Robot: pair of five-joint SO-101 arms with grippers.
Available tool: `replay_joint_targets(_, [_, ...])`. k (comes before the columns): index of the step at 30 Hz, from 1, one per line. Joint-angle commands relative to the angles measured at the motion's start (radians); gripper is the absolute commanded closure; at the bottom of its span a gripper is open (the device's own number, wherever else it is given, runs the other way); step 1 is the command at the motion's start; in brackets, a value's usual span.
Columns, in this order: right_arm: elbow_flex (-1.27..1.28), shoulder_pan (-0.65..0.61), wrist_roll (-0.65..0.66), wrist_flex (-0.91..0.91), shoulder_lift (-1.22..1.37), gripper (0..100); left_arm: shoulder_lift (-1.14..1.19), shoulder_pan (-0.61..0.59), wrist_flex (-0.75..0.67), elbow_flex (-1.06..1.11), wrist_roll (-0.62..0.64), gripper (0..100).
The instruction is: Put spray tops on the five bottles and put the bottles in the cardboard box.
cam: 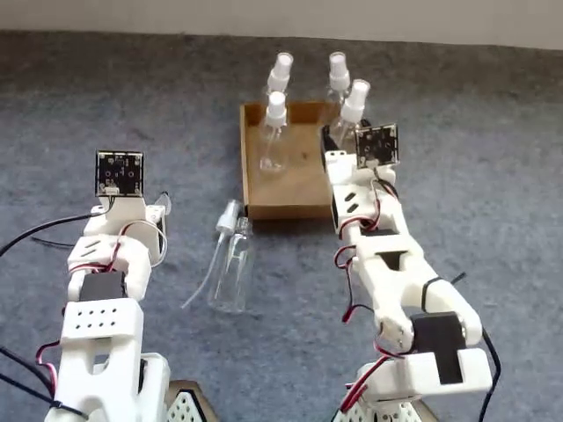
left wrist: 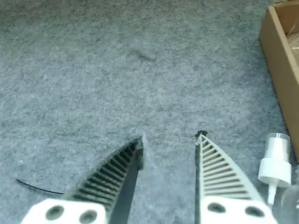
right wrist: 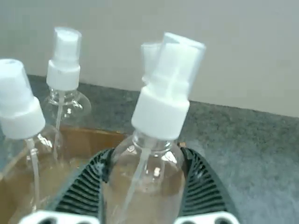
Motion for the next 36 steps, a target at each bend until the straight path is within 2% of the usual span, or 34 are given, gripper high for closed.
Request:
replay_joint_targets(1, [-0.068, 0.008, -0.012, -0.09, 0.031, 99.5, -0.004, -0.008, -0.018, -0.007, 0.009, 83])
replay_joint_targets(20, [-0.245, 0.008, -0.012, -0.107, 0.249, 99.5, -0.002, -0.007, -0.018, -0.007, 0.009, 83])
replay_joint_targets(30, [-0.249, 0.008, -0.012, -0.104, 0.266, 99.2, -0.002, -0.007, -0.018, -0.007, 0.009, 83])
replay_joint_targets(32, [-0.251, 0.002, -0.011, -0.104, 0.266, 95.9, -0.002, -0.007, -0.018, -0.007, 0.009, 83])
replay_joint_targets(36, [-0.251, -0.015, -0.011, -0.104, 0.263, 82.7, -0.002, -0.007, -0.018, -0.007, 0.009, 83])
